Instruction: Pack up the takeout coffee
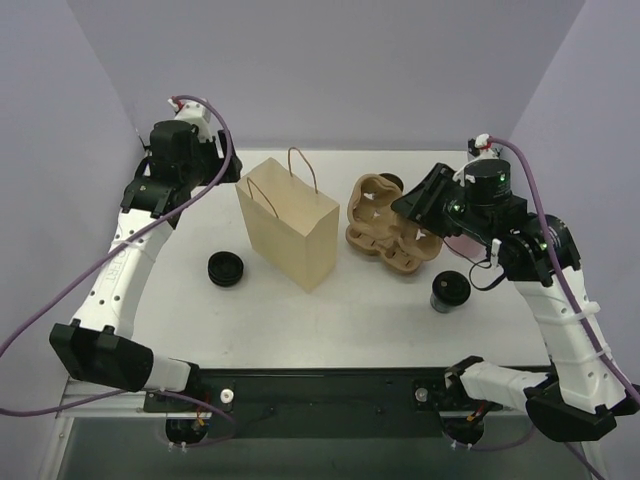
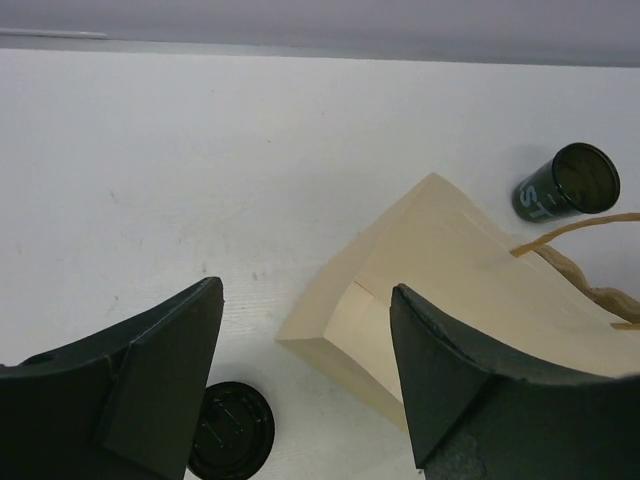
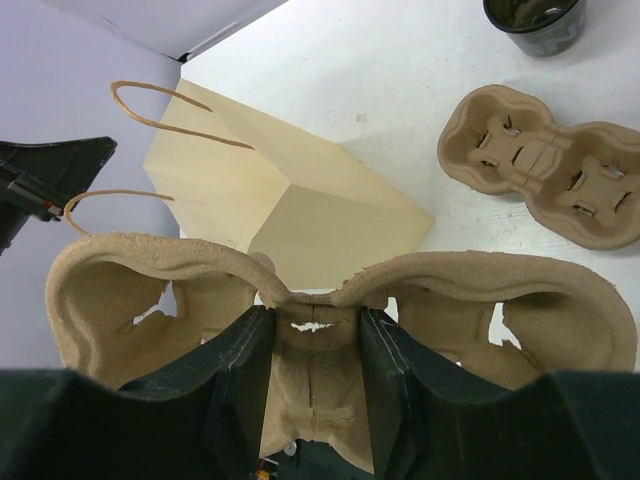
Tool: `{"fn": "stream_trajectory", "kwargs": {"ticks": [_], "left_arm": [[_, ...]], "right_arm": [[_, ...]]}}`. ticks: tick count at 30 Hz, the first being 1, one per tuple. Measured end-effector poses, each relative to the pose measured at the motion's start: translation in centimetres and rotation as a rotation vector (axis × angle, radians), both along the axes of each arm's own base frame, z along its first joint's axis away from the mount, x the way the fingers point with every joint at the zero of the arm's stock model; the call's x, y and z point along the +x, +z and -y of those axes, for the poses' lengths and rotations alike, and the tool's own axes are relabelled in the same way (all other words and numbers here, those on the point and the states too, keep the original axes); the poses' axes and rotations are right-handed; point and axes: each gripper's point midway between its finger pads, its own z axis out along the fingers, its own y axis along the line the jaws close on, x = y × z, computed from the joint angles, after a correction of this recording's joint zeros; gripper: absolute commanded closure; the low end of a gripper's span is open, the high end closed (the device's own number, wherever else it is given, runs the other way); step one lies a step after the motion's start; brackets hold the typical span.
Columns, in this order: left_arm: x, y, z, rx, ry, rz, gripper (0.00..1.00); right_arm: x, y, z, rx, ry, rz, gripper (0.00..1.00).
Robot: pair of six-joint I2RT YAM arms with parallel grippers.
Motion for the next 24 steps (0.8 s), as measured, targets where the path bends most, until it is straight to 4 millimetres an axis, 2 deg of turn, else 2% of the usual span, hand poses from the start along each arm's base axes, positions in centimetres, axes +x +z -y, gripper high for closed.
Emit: {"fn": "stream_trajectory", "kwargs": {"ticks": [4, 9, 16, 21, 24], "left_arm": [[0.9, -1.7, 1.6, -0.007, -0.088, -0.037, 0.28], [1.3, -3.4, 2.6, -0.013, -0.136, -0.079, 0.34], [1.0, -4.1, 2.9, -0.006, -0.165, -0.095, 0.64], [-0.1, -5.5, 2.9, -0.016, -0.171, -0.141, 0.8], [-1.1, -5.2, 3.1, -0.044, -0.177, -0.147, 0.89]], "right_arm": [[-0.4, 0.3, 0.1, 0.004, 0.003, -0.004, 0.67], [-0.7, 0.8, 0.1, 0.009, 0.007, -0.003, 0.67], [-1.1, 1.2, 0.1, 0.013, 0.018, -0.001, 0.67], [-1.2, 1.9, 0.1, 0.012, 0.024, 0.006, 0.67], [-1.2, 2.5, 0.1, 0.012, 0.03, 0.019, 0.67]]}}
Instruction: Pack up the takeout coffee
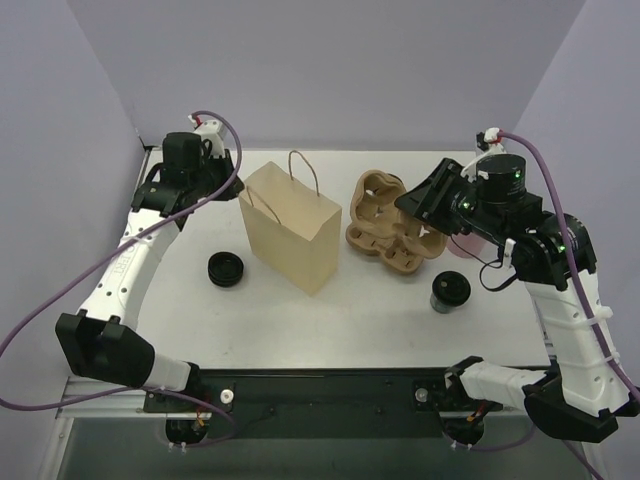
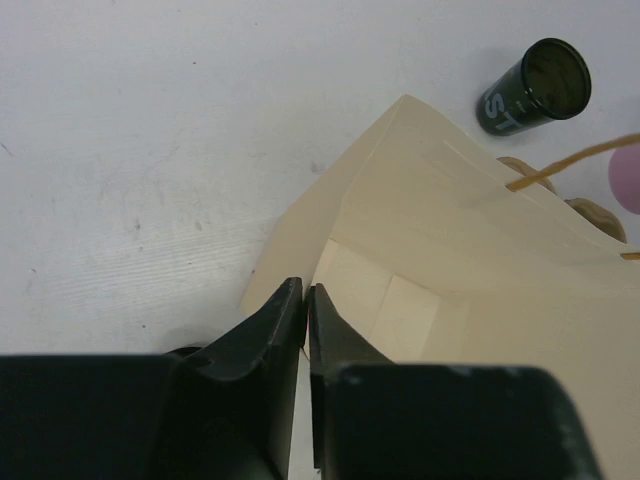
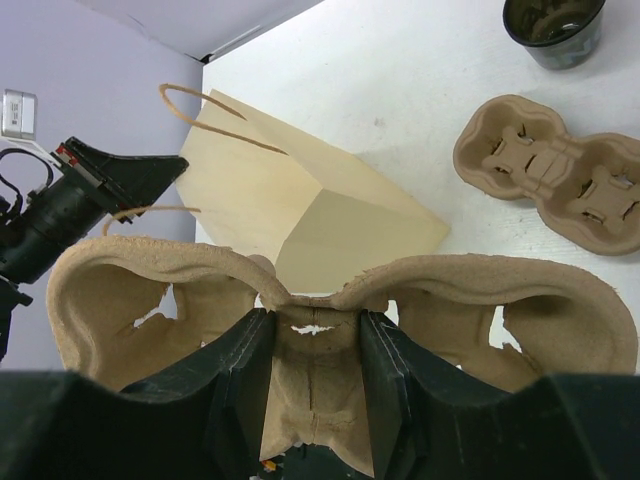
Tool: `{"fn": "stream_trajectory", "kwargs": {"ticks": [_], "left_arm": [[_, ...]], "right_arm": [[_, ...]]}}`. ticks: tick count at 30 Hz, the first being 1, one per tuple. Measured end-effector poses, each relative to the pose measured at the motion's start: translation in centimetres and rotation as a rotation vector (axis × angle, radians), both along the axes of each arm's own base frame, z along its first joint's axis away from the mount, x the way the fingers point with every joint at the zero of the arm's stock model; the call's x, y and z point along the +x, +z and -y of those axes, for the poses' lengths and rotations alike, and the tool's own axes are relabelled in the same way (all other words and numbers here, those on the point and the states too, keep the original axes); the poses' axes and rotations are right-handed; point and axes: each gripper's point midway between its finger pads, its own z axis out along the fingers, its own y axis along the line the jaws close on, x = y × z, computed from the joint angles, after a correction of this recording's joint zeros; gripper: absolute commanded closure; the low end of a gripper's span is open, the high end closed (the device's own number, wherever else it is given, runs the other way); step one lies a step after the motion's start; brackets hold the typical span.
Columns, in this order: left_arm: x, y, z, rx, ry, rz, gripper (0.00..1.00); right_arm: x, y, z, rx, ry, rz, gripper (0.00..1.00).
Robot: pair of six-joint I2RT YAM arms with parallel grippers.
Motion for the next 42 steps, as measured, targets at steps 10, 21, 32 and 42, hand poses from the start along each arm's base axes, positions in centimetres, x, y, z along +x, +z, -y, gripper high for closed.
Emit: {"fn": "stream_trajectory", "kwargs": {"ticks": [10, 21, 32, 42], "left_arm": [[-4.1, -0.3, 3.1, -0.128, -0.037, -0.055, 1.0], [-10.7, -0.5, 8.5, -0.298, -0.119, -0.122, 0.94], [-11.8, 0.8, 8.3, -0.365, -0.094, -0.124, 0.78], [-14.3, 1.0, 7.3, -0.434, -0.07, -0.119, 0.73]], "right_arm": [[0.0, 0.5, 0.0, -0.013, 0.009, -0.004, 0.67], [-0.9, 3.0, -3.9, 0.037, 0.119, 0.014, 0.67], [-2.4, 1.4, -11.5, 0.068, 0.238, -0.061, 0.68], [-2.6, -1.5, -14.8, 0.055, 0.189, -0.103, 0.68]]}}
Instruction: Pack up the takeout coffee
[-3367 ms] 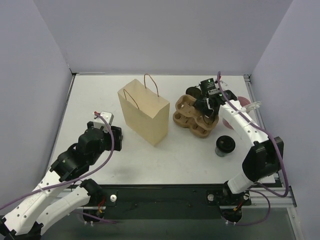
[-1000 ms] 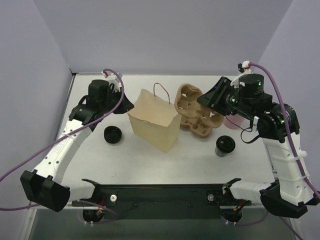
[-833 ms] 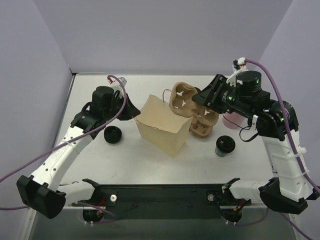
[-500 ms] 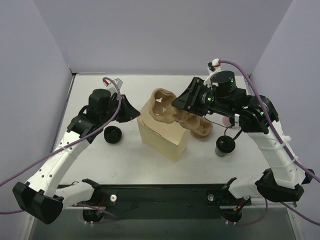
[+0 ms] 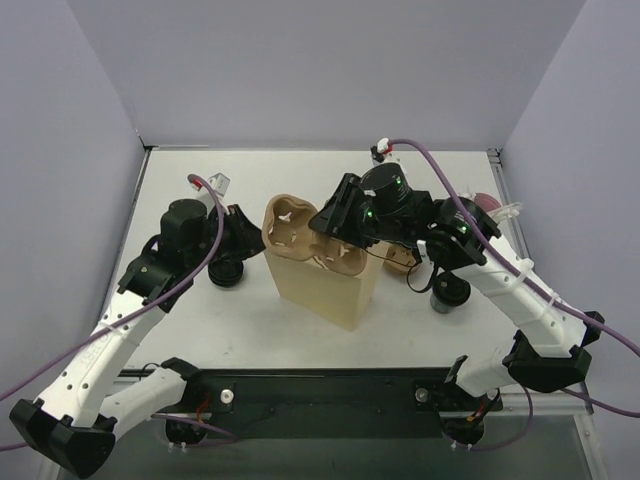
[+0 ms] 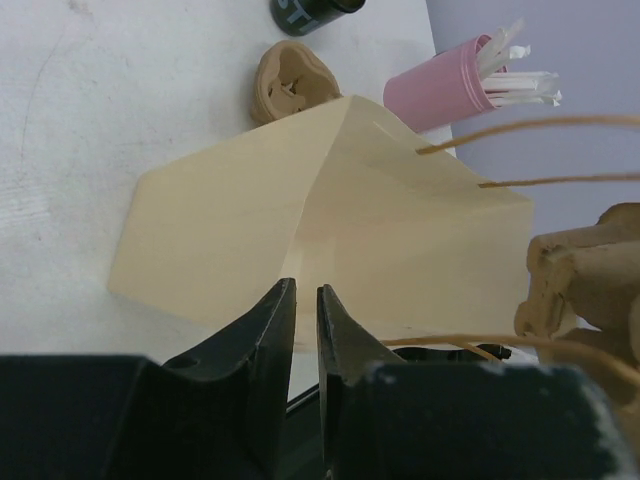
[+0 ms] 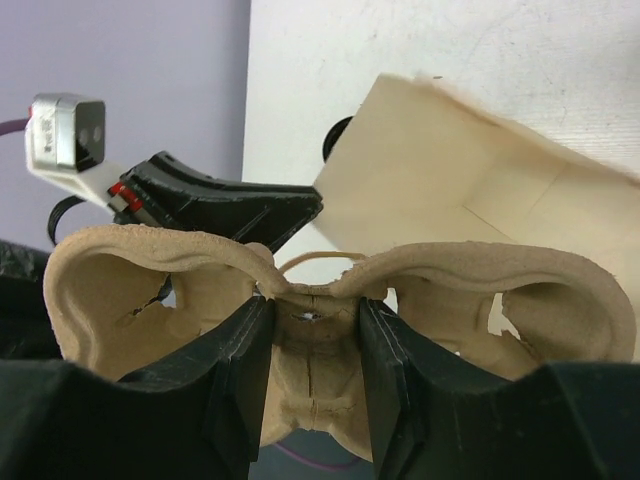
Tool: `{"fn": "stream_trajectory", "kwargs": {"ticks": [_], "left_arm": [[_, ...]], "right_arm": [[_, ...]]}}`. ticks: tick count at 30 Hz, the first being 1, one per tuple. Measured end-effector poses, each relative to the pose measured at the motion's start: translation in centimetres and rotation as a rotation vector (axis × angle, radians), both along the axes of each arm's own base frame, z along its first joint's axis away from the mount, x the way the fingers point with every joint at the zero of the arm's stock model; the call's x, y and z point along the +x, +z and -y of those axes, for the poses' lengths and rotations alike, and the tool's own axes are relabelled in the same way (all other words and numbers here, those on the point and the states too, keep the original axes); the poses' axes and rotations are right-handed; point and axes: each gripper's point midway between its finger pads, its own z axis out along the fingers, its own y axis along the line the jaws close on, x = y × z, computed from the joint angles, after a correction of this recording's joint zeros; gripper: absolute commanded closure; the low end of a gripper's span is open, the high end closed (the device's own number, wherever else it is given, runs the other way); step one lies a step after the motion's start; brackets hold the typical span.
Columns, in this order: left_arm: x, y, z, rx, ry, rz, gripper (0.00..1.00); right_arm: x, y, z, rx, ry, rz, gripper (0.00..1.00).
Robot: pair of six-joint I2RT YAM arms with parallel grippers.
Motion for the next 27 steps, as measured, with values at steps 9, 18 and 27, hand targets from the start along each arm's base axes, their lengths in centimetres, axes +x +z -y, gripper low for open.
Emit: {"fn": "stream_trajectory", "kwargs": {"ticks": [9, 18, 27], "left_arm": [[-1.4, 0.0, -0.7, -0.031, 0.013, 0.004, 0.65], [-1.3, 0.0, -0.6, -0.03, 0.013, 0.002, 0.64], [-1.2, 0.2, -0.6, -0.028, 0.02, 0.004, 0.62]], "right_arm": [[1.0, -1.5, 0.6, -0.022, -0.086, -0.015, 0.68], [1.2, -0.1, 2.0, 0.015, -0.153, 0.012, 0.68], [1.1, 0.3, 2.9, 0.034, -0.184, 0.022, 0.68]]}}
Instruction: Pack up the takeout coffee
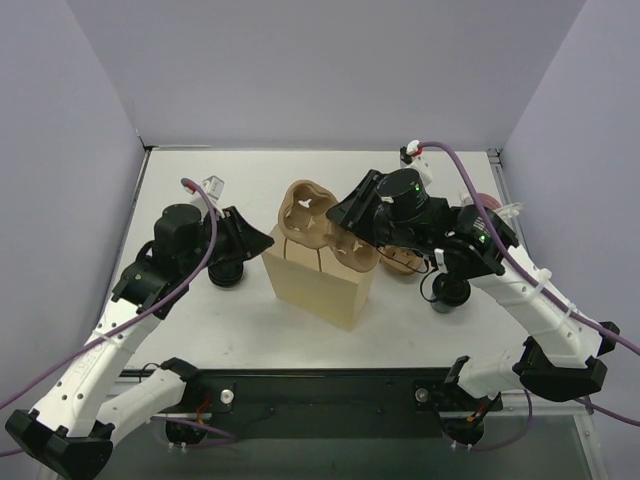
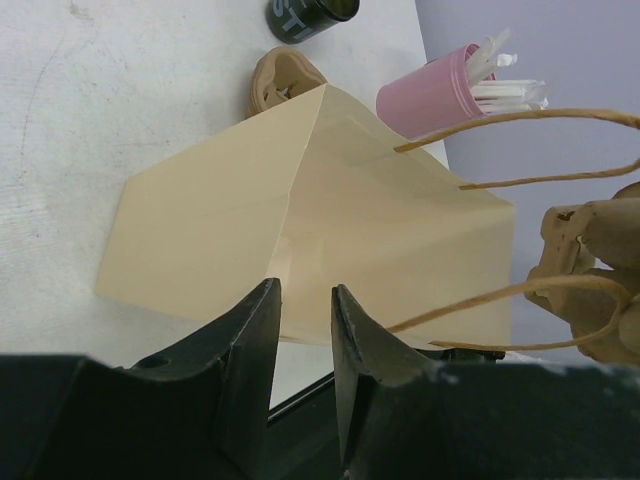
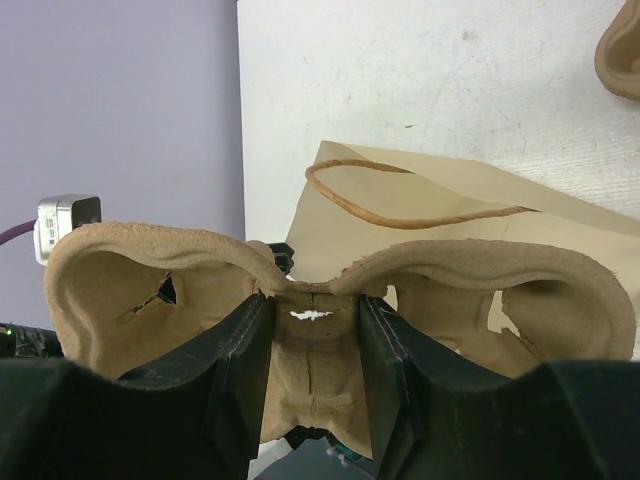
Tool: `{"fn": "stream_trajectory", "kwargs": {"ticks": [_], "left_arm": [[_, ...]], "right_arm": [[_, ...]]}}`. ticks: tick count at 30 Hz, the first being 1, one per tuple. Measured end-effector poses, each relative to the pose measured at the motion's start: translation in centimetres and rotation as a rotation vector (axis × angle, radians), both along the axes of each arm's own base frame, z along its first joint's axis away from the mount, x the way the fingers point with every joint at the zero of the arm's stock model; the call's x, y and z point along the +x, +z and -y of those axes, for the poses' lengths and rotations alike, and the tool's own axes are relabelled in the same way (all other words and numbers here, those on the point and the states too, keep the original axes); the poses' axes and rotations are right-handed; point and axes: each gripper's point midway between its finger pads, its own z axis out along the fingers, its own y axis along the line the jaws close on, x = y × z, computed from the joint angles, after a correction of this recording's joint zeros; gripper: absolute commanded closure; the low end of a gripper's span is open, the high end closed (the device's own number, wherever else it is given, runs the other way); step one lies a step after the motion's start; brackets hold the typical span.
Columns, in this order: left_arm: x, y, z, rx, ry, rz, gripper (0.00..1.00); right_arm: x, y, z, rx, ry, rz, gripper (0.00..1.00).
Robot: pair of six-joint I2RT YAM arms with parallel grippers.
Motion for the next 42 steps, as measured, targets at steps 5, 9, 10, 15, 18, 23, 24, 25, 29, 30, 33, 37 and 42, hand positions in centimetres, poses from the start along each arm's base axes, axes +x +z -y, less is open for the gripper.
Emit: {"fn": "stream_trajectory", "kwargs": {"ticks": [5, 9, 10, 15, 18, 23, 24, 25, 29, 30, 33, 37, 42], "left_arm": [[0.1, 0.4, -0.1, -0.002, 0.006, 0.01, 0.62], [0.0, 0.5, -0.1, -0.005, 0.008, 0.01, 0.62], [0.0, 0.5, -0.1, -0.006, 0.008, 0.01, 0.61], [0.0, 0.6, -0.1, -0.011, 0.01, 0.012, 0.6], [0.1, 0.9, -0.2, -0.013, 0.019, 0.016, 0.59], [0.2, 1.3, -0.4, -0.017, 0.031, 0.026, 0.56], [0.3, 1.4, -0.4, -0.017, 0.033, 0.028, 0.55], [0.3, 1.5, -0.4, -0.018, 0.034, 0.03, 0.53], [0.4, 1.5, -0.6, -0.01, 0.044, 0.036, 0.48], [0.5, 1.5, -0.7, -0.002, 0.049, 0.039, 0.46], [0.8, 1.8, -1.1, 0.019, 0.071, 0.05, 0.46], [1.7, 2.8, -1.4, 0.042, 0.095, 0.079, 0.45], [2.6, 2.8, -1.5, 0.075, 0.106, 0.085, 0.45]], "right_arm": [[0.0, -0.1, 0.1, 0.0, -0.007, -0.002, 0.68], [0.1, 0.0, 0.0, 0.007, -0.009, -0.001, 0.68], [0.1, 0.0, 0.0, 0.009, -0.011, -0.002, 0.68], [0.1, 0.3, 0.1, 0.021, -0.015, 0.003, 0.68], [0.2, 0.8, 0.1, 0.042, -0.019, 0.011, 0.68], [0.2, 1.5, 0.0, 0.072, -0.023, 0.021, 0.68], [0.2, 1.6, 0.1, 0.076, -0.025, 0.023, 0.68], [0.3, 1.5, 0.1, 0.078, -0.029, 0.023, 0.68], [0.3, 0.6, 0.2, 0.069, -0.038, 0.007, 0.68], [0.3, 0.3, 0.2, 0.065, -0.038, 0.003, 0.68], [0.4, -0.1, 0.1, 0.057, -0.04, -0.003, 0.68], [0.5, -0.8, 0.0, 0.047, -0.043, -0.014, 0.68], [1.0, -3.0, -0.2, 0.004, -0.054, -0.047, 0.68]]}}
